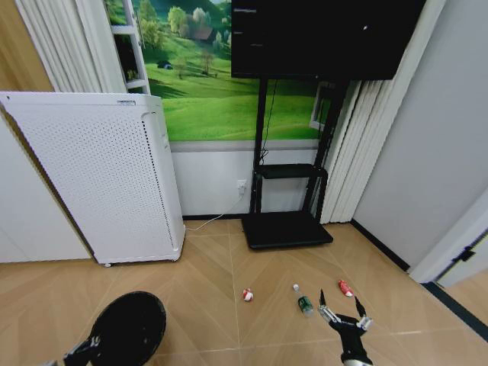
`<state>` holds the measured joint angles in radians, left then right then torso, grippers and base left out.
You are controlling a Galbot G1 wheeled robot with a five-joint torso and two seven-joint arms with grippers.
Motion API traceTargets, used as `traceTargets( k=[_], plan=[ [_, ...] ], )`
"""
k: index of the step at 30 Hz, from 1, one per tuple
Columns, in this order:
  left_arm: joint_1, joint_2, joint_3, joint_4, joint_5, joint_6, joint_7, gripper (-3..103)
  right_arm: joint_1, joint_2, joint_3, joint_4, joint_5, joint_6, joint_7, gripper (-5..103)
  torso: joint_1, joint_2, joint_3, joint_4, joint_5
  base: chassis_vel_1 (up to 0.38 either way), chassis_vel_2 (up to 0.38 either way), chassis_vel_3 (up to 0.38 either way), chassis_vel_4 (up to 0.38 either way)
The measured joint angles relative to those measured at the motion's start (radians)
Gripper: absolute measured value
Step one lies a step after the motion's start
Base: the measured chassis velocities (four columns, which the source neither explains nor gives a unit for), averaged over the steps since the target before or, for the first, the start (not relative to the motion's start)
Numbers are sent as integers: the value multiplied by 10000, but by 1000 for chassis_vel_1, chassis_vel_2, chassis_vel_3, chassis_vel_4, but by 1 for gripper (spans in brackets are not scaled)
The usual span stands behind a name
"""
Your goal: Pick up the trash bin and place the garbage on the floor into it.
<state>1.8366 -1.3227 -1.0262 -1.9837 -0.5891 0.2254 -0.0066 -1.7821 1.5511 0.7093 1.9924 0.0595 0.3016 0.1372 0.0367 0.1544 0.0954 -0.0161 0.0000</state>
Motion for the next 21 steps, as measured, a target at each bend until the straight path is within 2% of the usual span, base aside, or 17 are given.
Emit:
traceTargets(
  k=[1, 2, 3, 4, 6, 7, 12, 21],
  plan=[
    [56, -86, -50, -128, -303, -29, -132, 3, 22, -10, -5, -80, -88, 64, 0, 100, 0, 0, 0, 1, 1, 0, 0, 0, 0],
    [160, -219, -133, -382, -1245, 25, -454, 3, 64, -25, -17, -215, -243, 167, -36, 100, 0, 0, 0, 1, 1, 0, 0, 0, 0],
    [199, -258, -182, -497, -1768, 109, -644, 3, 86, -33, -25, -267, -307, 208, -87, 100, 0, 1, 0, 0, 0, 0, 0, 0, 0],
    [199, -258, -182, -497, -1768, 109, -644, 3, 86, -33, -25, -267, -307, 208, -87, 100, 0, 1, 0, 0, 0, 0, 0, 0, 0],
    [238, -290, -310, -747, -3087, 340, -1465, 3, 126, -63, -70, -372, -422, 272, -453, 100, 0, 1, 0, 0, 2, 0, 0, 0, 0],
    [249, -288, -349, -787, -3355, 384, -1681, 3, 138, -74, -108, -409, -460, 319, -532, 100, 0, 1, 0, -1, 1, 0, 0, 0, 0],
    [390, -386, -459, -946, -3651, 419, -1932, 3, 224, -72, -355, -534, -504, 400, -627, 100, 0, 1, 1, 0, 2, 0, 0, 0, 0],
    [595, -715, -302, -1066, -3431, 400, -1726, 3, 606, -394, -476, -791, -358, 398, -621, 100, 1, 0, 2, 1, 1, 90, 83, -76, -96]
  ],
)
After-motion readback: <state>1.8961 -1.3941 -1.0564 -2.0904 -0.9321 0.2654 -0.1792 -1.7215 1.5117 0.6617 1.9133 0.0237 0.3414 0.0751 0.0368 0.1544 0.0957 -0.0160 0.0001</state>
